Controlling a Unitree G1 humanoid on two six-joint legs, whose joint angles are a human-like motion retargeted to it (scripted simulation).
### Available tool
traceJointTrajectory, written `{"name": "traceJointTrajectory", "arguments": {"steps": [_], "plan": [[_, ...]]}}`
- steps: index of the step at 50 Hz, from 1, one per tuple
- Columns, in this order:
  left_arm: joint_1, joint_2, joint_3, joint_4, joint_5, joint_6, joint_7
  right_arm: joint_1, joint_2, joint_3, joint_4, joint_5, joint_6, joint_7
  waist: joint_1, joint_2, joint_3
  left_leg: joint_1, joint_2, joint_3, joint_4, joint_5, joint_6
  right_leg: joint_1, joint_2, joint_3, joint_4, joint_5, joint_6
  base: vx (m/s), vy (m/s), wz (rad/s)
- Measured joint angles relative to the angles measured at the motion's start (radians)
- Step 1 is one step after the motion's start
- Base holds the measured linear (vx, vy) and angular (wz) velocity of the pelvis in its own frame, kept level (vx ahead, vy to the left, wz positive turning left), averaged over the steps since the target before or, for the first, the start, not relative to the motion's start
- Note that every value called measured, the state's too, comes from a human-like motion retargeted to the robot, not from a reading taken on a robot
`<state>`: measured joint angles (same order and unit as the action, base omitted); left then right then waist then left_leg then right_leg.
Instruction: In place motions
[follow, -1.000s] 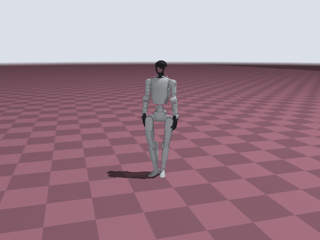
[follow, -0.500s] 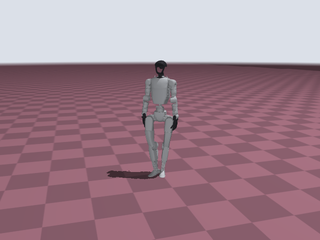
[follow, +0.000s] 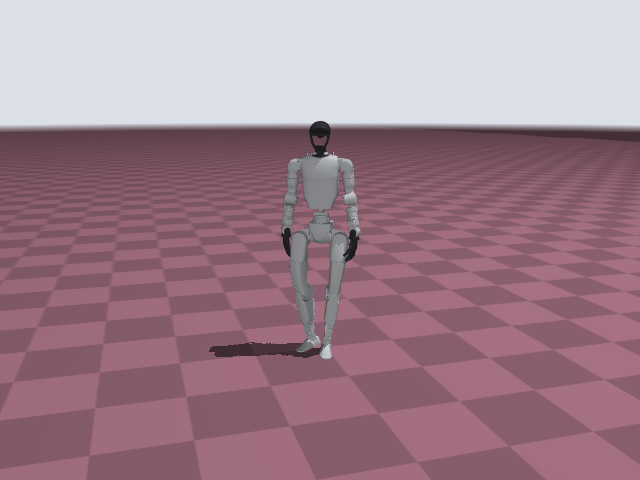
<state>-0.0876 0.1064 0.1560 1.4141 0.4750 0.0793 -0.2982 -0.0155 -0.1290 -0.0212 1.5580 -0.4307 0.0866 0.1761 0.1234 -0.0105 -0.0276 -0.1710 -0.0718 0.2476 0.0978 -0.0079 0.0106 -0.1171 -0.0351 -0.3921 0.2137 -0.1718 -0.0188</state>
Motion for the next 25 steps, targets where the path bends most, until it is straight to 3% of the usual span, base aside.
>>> {"name": "traceJointTrajectory", "arguments": {"steps": [3,6,10,13,15,17,20,23,25], "plan": [[-0.031,0.009,-0.089,-0.048,0.050,-0.034,0.002,0.033,-0.015,-0.045,0.008,0.059,-0.002,0.042,0.006,-0.033,0.016,-0.033,-0.038,-0.001,0.006,-0.052,0.023,0.022,-0.062,-0.176,0.000,-0.031,0.015,0.25,-0.16,3.34],[-0.016,-0.005,-0.104,-0.051,0.058,-0.060,0.020,0.052,-0.028,-0.064,0.022,0.034,0.020,0.045,0.056,-0.059,-0.003,-0.026,0.000,0.211,-0.016,-0.134,0.034,0.021,-0.114,-0.280,0.016,-0.054,0.045,0.41,-0.17,2.99],[0.015,0.004,-0.115,-0.011,-0.016,-0.081,0.072,0.078,-0.039,-0.066,0.010,-0.091,0.039,0.018,-0.146,-0.043,-0.043,-0.007,0.059,0.386,0.013,-0.181,0.028,0.131,-0.089,-0.653,-0.117,-0.027,0.090,0.49,-0.23,5.22],[0.041,0.018,-0.016,0.025,-0.085,-0.093,0.112,0.075,-0.053,-0.009,-0.007,-0.197,0.045,0.010,-0.219,-0.040,-0.077,0.029,0.118,0.598,0.044,-0.143,0.029,0.158,-0.076,-0.786,-0.147,-0.017,0.127,0.52,-0.27,2.96],[0.054,0.021,0.073,0.061,-0.132,-0.074,0.124,0.069,-0.056,0.015,-0.019,-0.254,0.057,0.006,-0.234,-0.033,-0.092,0.027,0.136,0.602,0.055,-0.049,0.012,0.174,-0.067,-0.840,-0.140,-0.006,0.147,0.60,-0.26,1.84],[0.069,0.024,0.135,0.095,-0.178,-0.053,0.137,0.068,-0.057,0.014,-0.033,-0.277,0.066,-0.004,-0.204,-0.032,-0.095,0.008,0.112,0.493,0.042,-0.065,0.007,0.200,-0.070,-0.864,-0.119,0.017,0.154,0.63,-0.22,1.03],[0.089,0.032,0.186,0.152,-0.224,-0.036,0.166,0.070,-0.057,-0.004,-0.063,-0.250,0.066,-0.018,-0.160,-0.020,-0.091,0.019,0.097,0.453,0.021,-0.074,0.019,0.241,-0.086,-0.871,-0.062,0.093,0.144,0.58,-0.16,0.81],[0.093,0.045,0.198,0.199,-0.221,-0.006,0.186,0.068,-0.041,-0.056,-0.111,-0.175,0.040,-0.016,-0.155,0.057,-0.088,0.004,0.143,0.354,0.032,-0.089,0.024,0.234,-0.131,-0.795,0.125,0.232,0.060,0.49,-0.15,1.15],[0.107,0.052,0.193,0.201,-0.194,0.009,0.171,0.066,-0.030,-0.085,-0.141,-0.116,0.009,-0.003,-0.155,0.092,-0.093,-0.011,0.166,0.326,0.045,-0.100,0.031,0.148,-0.160,-0.584,0.297,0.245,-0.020,0.48,-0.23,1.14]]}}
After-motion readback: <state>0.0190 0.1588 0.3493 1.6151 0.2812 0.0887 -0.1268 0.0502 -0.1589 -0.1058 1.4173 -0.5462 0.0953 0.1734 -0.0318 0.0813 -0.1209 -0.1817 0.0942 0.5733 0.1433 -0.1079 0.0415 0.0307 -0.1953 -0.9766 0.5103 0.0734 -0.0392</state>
